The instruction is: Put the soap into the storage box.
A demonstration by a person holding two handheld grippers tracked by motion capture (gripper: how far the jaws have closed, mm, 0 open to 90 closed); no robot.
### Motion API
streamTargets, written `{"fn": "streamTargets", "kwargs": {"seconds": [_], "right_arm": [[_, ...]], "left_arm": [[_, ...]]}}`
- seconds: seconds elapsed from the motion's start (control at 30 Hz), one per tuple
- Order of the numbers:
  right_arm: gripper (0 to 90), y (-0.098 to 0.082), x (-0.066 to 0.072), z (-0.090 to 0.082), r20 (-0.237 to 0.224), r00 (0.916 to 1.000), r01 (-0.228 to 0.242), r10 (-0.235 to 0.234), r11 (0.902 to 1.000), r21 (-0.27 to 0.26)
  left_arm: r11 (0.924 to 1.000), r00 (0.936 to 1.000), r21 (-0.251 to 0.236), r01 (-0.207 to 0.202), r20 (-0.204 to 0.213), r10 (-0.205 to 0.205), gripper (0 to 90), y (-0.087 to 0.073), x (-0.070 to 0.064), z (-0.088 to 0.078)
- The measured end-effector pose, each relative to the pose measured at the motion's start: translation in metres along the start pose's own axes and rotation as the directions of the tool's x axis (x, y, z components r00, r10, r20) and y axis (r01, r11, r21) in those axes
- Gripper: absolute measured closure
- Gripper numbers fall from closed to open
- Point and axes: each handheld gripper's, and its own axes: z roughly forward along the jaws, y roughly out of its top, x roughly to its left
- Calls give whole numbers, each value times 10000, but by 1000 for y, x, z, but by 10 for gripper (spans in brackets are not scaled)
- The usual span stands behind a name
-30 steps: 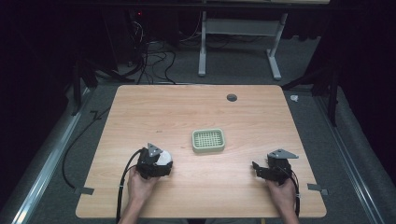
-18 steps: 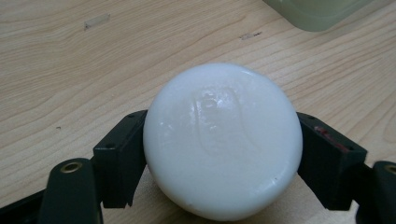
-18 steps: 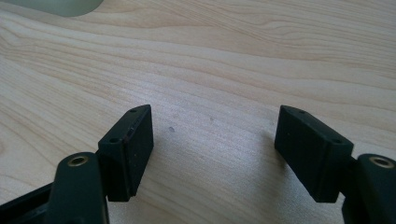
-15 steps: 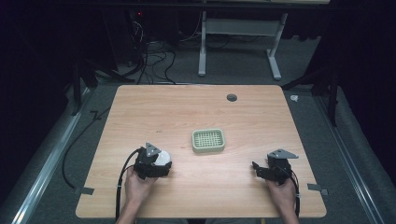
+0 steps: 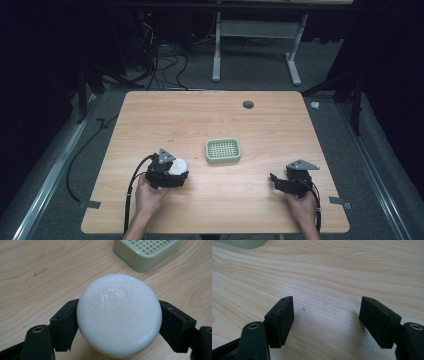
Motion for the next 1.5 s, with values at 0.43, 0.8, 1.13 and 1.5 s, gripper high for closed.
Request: {"fn": "streamTargets", "kwargs": {"seconds": [0.43, 0.8, 1.13, 1.5], "right_arm": [[288, 0, 0, 0, 2, 10000, -5, 5, 10000, 9], [287, 0, 0, 0, 4, 10000, -1, 1, 10000, -2], [287, 0, 0, 0, 5, 10000, -19, 19, 10000, -1], [287, 0, 0, 0, 9, 10000, -25, 25, 10000, 0]], "left_arm": [[9999, 9990, -165, -4, 453, 12, 247, 20, -2, -1], [9994, 9973, -289, -202, 700, 222, 247, 43, -6, 2], [9986, 9955, -356, -387, 850, 417, 247, 57, -9, 4], [9991, 9930, -328, -284, 1140, 320, 247, 67, -10, 10]]}}
